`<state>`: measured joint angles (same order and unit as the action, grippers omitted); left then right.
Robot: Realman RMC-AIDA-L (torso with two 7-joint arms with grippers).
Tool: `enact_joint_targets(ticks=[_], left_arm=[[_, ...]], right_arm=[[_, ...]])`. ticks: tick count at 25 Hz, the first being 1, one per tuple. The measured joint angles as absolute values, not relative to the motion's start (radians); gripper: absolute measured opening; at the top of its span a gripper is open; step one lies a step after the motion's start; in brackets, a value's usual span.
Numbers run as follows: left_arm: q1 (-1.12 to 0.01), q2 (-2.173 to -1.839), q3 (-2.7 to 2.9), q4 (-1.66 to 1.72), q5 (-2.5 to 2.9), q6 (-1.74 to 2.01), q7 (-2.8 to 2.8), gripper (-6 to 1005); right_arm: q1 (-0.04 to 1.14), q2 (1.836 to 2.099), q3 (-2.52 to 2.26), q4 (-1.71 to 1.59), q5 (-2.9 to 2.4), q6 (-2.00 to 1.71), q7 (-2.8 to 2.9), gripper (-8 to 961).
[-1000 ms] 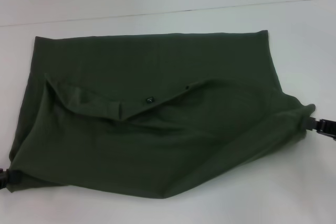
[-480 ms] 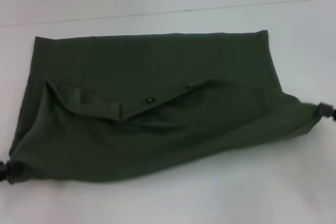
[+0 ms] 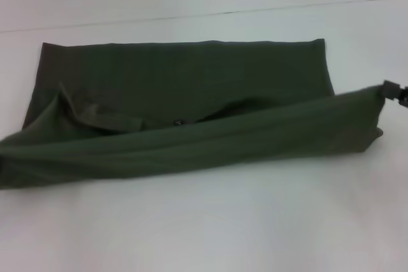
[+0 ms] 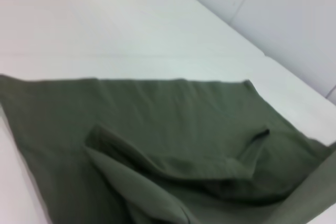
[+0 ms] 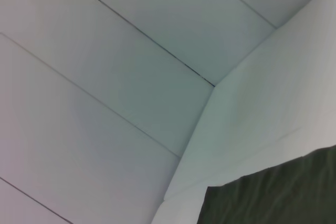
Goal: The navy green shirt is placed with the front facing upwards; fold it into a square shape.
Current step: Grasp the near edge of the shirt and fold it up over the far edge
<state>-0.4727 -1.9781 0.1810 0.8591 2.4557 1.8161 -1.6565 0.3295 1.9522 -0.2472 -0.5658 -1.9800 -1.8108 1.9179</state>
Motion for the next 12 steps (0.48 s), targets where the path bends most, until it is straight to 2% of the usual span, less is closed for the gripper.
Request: enact_joint_targets(ticks=[12], left_arm=[[-0.532, -1.969, 0.174, 0.872, 2.402, 1.808, -1.663, 12]], right_arm=[[0.402, 1.929, -0.226, -0.568, -1.963, -1.736, 1.986, 8]])
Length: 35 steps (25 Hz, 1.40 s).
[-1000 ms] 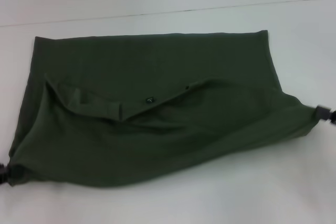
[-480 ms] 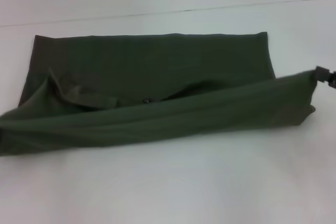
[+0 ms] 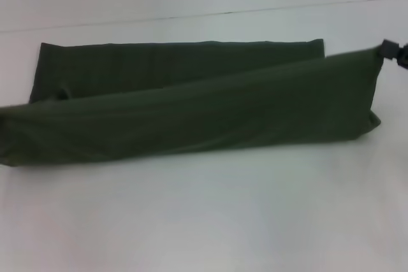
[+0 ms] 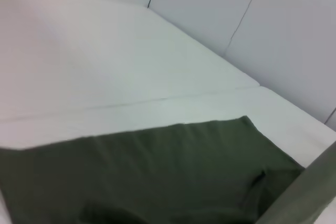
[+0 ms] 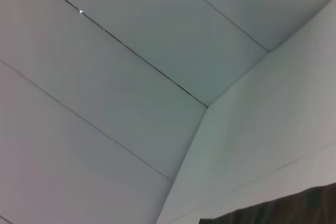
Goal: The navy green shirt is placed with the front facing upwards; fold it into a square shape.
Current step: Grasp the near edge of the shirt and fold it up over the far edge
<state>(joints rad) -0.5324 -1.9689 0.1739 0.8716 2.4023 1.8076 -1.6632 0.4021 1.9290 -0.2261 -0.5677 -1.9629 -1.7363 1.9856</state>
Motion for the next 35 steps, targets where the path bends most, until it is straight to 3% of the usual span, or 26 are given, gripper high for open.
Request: enact_joint_targets(ticks=[20, 35], left_arm=[[-0.688, -1.962, 0.264, 0.76, 2.387, 1.506, -1.682, 23], [-0.748, -1.975, 0.292, 0.665, 2.301, 1.283, -1.632, 32]], right_arm=[[0.51, 1.943, -0.235, -0.557, -1.968, -1.476, 2.08, 18], [0.569, 1.983, -0.308, -0.554, -1.966, -1.271, 2.083, 26]])
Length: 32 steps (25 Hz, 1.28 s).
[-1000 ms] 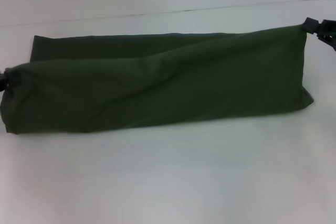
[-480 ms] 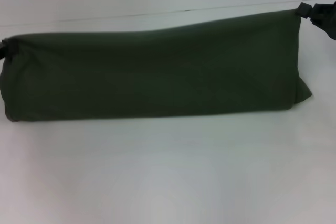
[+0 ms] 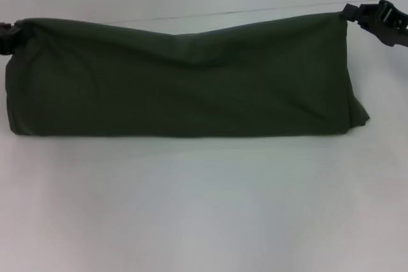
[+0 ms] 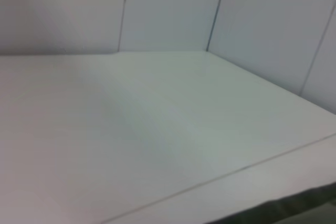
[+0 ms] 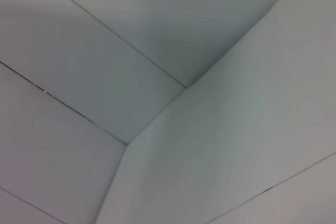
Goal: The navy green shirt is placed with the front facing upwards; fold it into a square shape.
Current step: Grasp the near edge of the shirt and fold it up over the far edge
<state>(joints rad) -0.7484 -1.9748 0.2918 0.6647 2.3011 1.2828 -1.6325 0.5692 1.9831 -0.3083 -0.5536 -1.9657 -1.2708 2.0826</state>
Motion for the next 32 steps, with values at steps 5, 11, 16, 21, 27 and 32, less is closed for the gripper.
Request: enact_joint_targets(ticks=[5, 11, 16, 21, 27, 32], left_arm=[[-0.779, -1.985, 0.308, 0.611, 2.293, 1.206, -1.605, 35], [-0.802, -1.997, 0.314, 0.592, 2.292, 1.151, -1.586, 38], [-0.804, -2.002, 0.324, 0.591, 2.269, 1.125, -1.581, 41], [-0.802, -2.006, 0.34, 0.583, 2.238, 1.103, -1.567, 44], [-0.808, -2.014, 0.342, 0.557, 2.224, 1.066, -1.538, 47], [-0.814, -2.028, 0.345, 0.541, 2.215, 1.036, -1.504, 50]], right_arm=[[0.582, 1.997, -0.325, -0.554, -1.965, -1.198, 2.074, 28], [0.592, 1.997, -0.333, -0.554, -1.963, -1.131, 2.079, 31], [0.6, 1.998, -0.331, -0.56, -1.963, -1.091, 2.082, 34], [0.617, 1.995, -0.333, -0.559, -1.963, -1.063, 2.079, 36], [0.642, 2.006, -0.36, -0.556, -1.963, -1.014, 2.07, 39], [0.654, 2.021, -0.365, -0.553, -1.963, -0.961, 2.06, 42]])
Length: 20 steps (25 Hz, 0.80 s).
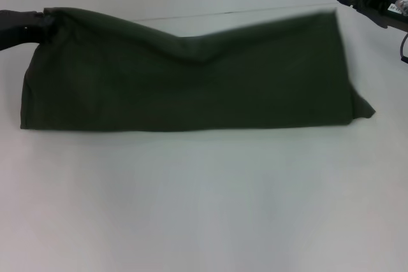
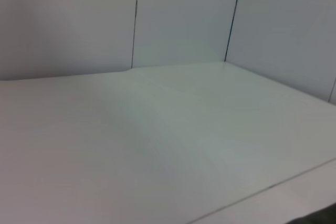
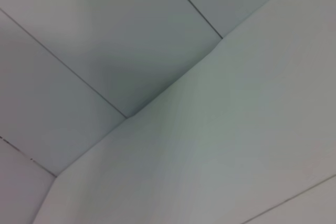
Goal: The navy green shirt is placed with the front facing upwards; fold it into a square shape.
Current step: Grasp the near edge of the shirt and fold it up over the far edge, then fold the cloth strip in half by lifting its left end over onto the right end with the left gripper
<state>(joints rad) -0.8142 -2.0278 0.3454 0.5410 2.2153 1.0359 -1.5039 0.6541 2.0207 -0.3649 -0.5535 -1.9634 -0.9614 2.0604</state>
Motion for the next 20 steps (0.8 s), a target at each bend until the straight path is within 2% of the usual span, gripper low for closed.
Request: enact_joint_targets(ticks=[4, 6, 7, 10, 13, 17, 20], left_arm=[[-0.816, -2.072, 0.39, 0.559, 2.215, 0.966, -1.467, 52], [-0.815, -2.106, 0.412, 0.578, 2.215, 0.899, -1.45, 53], [-0.815, -2.12, 0.42, 0.583, 2.215, 0.863, -1.445, 54], [-0.814, -2.155, 0.449, 0.603, 2.208, 0.746, -1.438, 168], [-0.81, -2.161, 0.462, 0.609, 2.185, 0.698, -1.437, 283], [-0.774, -2.153, 0.471, 0.625, 2.015, 0.649, -1.405, 469], [-0.756, -2.15, 0.471, 0.641, 1.963, 0.678, -1.387, 560]], right_arm=[[0.662, 2.024, -0.369, -0.537, -1.963, -0.925, 2.053, 44], [0.668, 2.028, -0.373, -0.529, -1.962, -0.915, 2.036, 45], [0.67, 2.03, -0.373, -0.526, -1.961, -0.913, 2.025, 94], [0.676, 2.037, -0.373, -0.524, -1.946, -0.912, 1.995, 243], [0.669, 2.041, -0.373, -0.524, -1.911, -0.916, 1.968, 374], [0.654, 2.042, -0.373, -0.521, -1.874, -0.926, 1.943, 538], [0.648, 2.042, -0.373, -0.519, -1.873, -0.929, 1.941, 583]])
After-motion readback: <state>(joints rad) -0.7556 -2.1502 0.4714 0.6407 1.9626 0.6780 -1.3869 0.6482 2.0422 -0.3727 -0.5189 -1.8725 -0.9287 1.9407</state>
